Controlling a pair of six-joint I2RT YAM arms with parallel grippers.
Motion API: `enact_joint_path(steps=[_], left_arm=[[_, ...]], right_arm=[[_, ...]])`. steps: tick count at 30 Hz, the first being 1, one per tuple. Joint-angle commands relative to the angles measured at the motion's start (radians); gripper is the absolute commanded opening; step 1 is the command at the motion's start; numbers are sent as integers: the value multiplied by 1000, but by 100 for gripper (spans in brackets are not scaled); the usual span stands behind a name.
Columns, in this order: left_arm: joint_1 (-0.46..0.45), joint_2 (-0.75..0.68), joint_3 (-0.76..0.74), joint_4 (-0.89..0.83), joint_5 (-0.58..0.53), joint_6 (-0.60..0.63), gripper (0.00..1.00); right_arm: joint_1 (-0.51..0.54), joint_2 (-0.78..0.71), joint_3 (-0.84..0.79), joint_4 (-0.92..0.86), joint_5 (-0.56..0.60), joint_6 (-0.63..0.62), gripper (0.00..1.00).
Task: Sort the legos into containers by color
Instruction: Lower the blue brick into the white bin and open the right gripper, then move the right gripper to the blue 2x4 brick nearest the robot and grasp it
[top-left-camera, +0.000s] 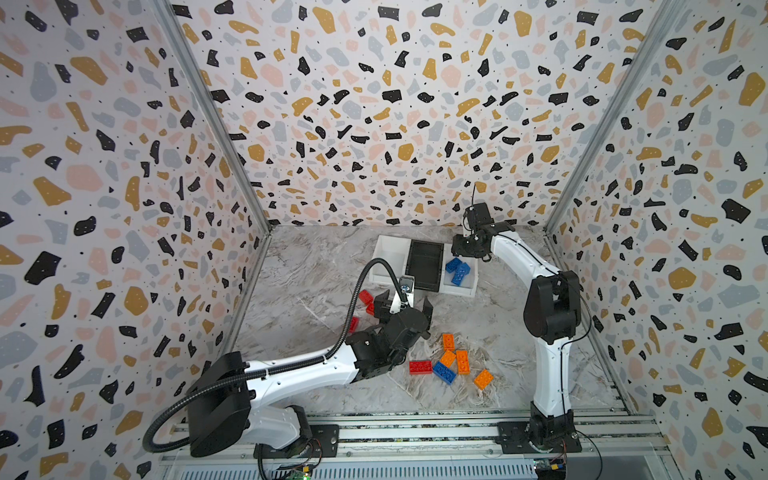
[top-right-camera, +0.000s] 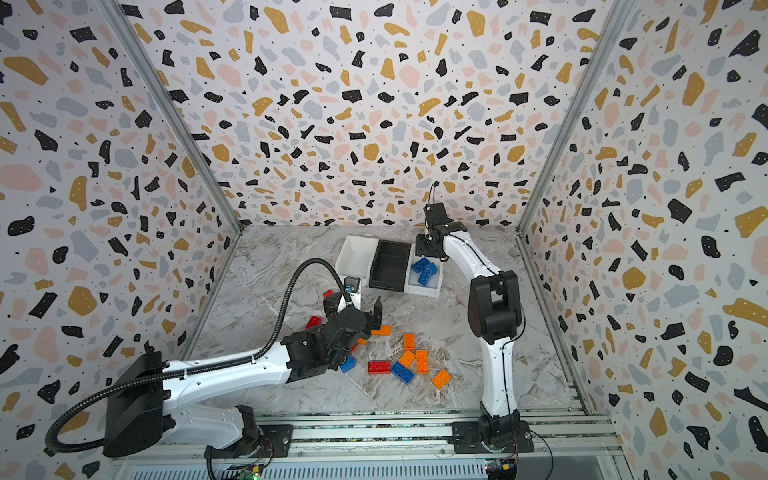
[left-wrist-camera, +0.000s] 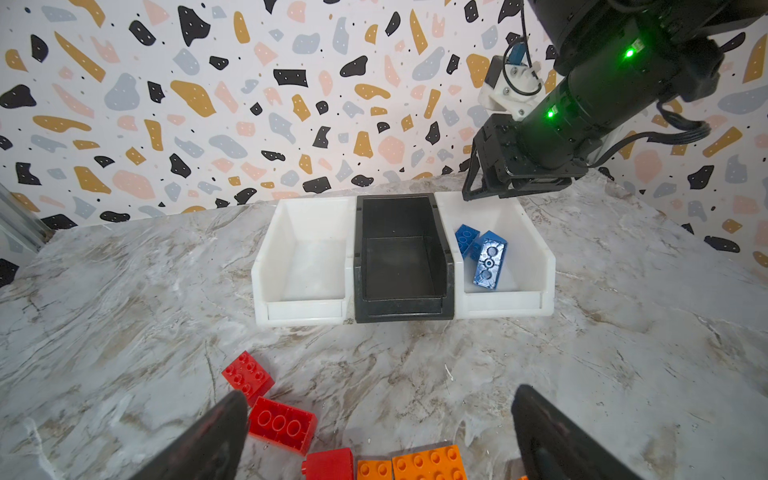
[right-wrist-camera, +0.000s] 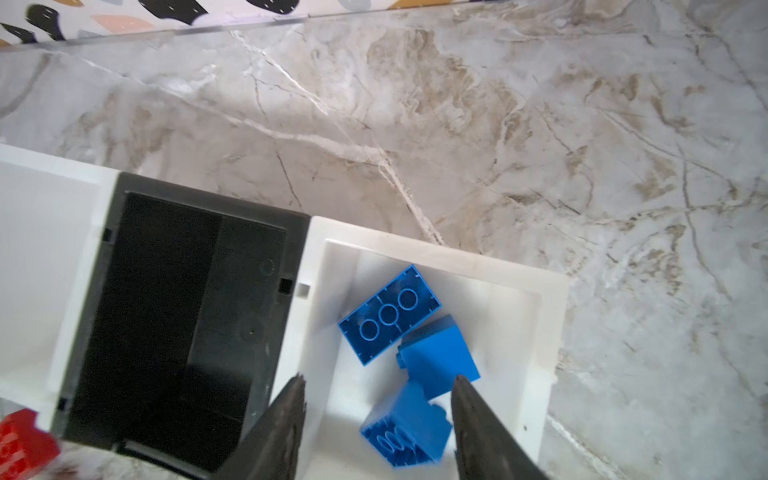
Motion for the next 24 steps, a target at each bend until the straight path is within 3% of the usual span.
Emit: enact_joint_path(steps=[1,7,14,24], left_arm=[[15,0,39,-4,31,-14,100],[16,-73,-65,64,47,-86,100],[8,-217,-230,54,55,-238,100],[-45,-450,-393,-1,-26,-277,100]], right_arm=[[13,-103,3,-85,-30,-36,58],[88,-336,-312,-80,-65,-64,58],[257,-637,-751,-4,-109,5,56],[505,-936,-1090,49,-93,156,56]])
